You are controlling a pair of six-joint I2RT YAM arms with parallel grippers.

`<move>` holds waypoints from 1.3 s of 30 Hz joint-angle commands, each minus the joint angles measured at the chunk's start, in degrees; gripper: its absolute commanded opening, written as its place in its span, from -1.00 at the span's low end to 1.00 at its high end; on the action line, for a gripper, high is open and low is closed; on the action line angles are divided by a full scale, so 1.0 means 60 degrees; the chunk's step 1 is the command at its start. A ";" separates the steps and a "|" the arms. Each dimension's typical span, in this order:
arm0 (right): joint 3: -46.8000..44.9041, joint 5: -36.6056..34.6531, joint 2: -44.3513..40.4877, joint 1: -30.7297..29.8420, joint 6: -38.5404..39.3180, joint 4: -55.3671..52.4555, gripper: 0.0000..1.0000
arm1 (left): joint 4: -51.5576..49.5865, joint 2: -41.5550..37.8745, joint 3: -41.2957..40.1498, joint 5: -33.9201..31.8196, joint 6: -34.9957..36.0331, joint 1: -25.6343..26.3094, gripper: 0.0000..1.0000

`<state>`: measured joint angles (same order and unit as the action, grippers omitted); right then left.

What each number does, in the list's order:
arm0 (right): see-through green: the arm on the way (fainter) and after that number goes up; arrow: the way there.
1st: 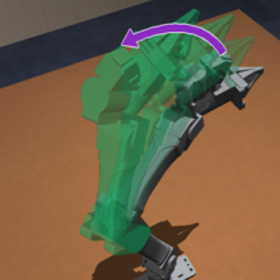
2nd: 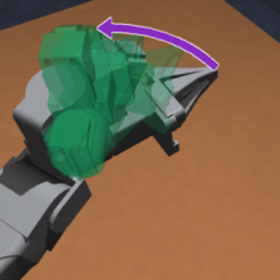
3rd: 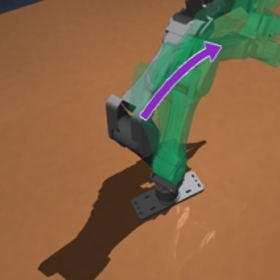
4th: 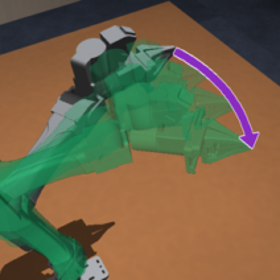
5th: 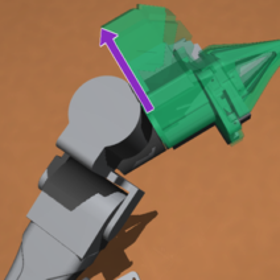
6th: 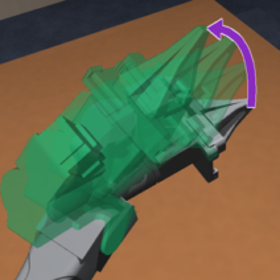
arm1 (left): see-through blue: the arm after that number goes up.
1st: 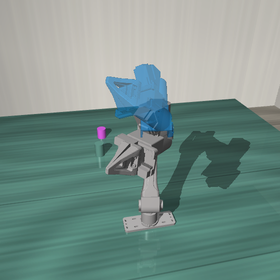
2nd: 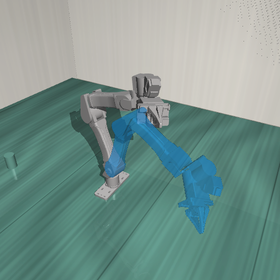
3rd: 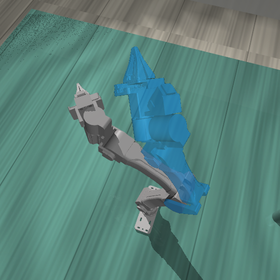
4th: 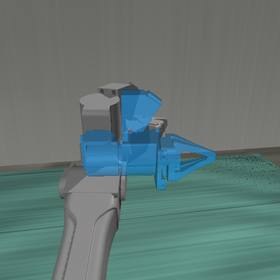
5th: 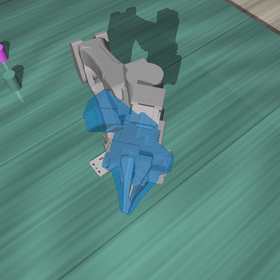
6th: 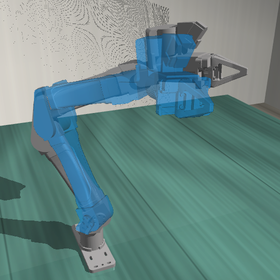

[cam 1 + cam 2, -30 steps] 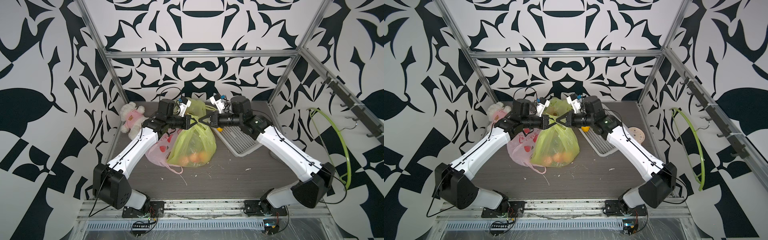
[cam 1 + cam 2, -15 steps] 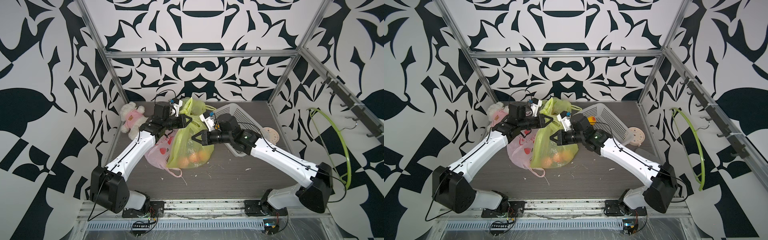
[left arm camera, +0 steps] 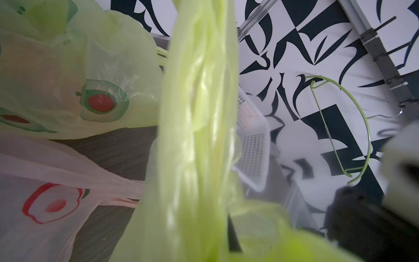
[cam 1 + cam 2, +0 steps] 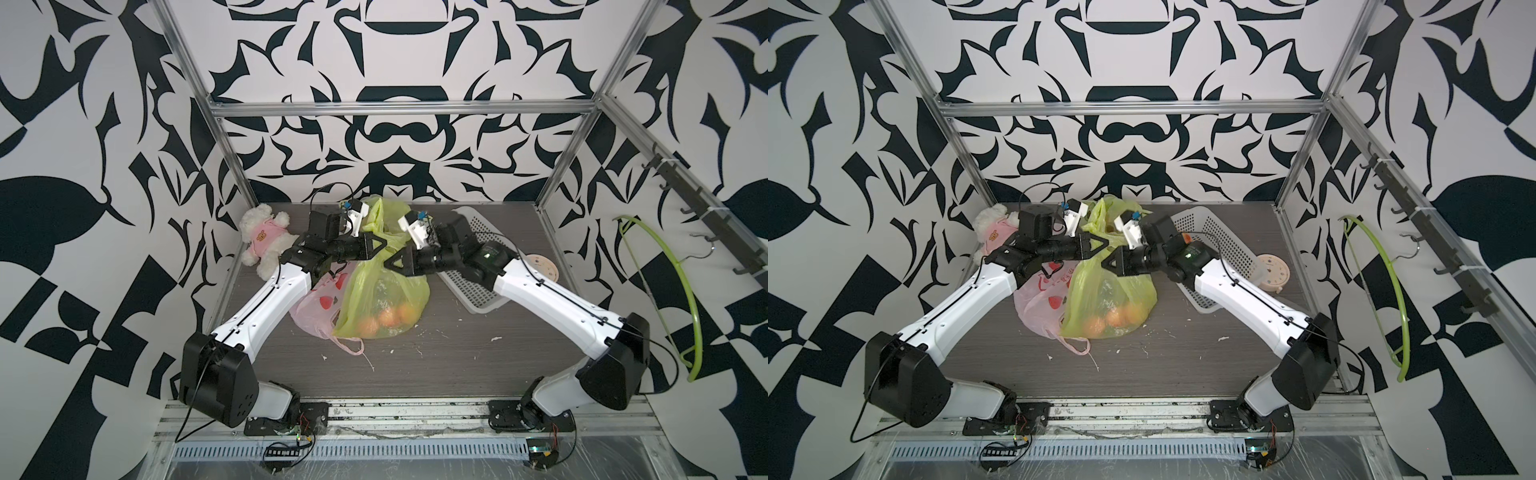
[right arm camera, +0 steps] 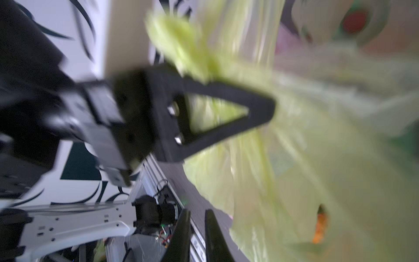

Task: Place the peach into a plastic bag & tie a knot
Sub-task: Cross the plastic bag at the center of the board.

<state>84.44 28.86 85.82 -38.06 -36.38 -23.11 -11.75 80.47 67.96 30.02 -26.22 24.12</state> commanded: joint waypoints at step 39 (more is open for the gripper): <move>0.5448 0.2875 0.3621 0.1555 -0.1469 0.0157 -1.00 | -0.0752 -0.0566 -0.0242 0.1631 0.0898 -0.0005 -0.68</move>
<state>114.02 46.19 110.67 -29.17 -46.74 -22.96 -14.74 78.48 67.79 39.29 -21.45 24.08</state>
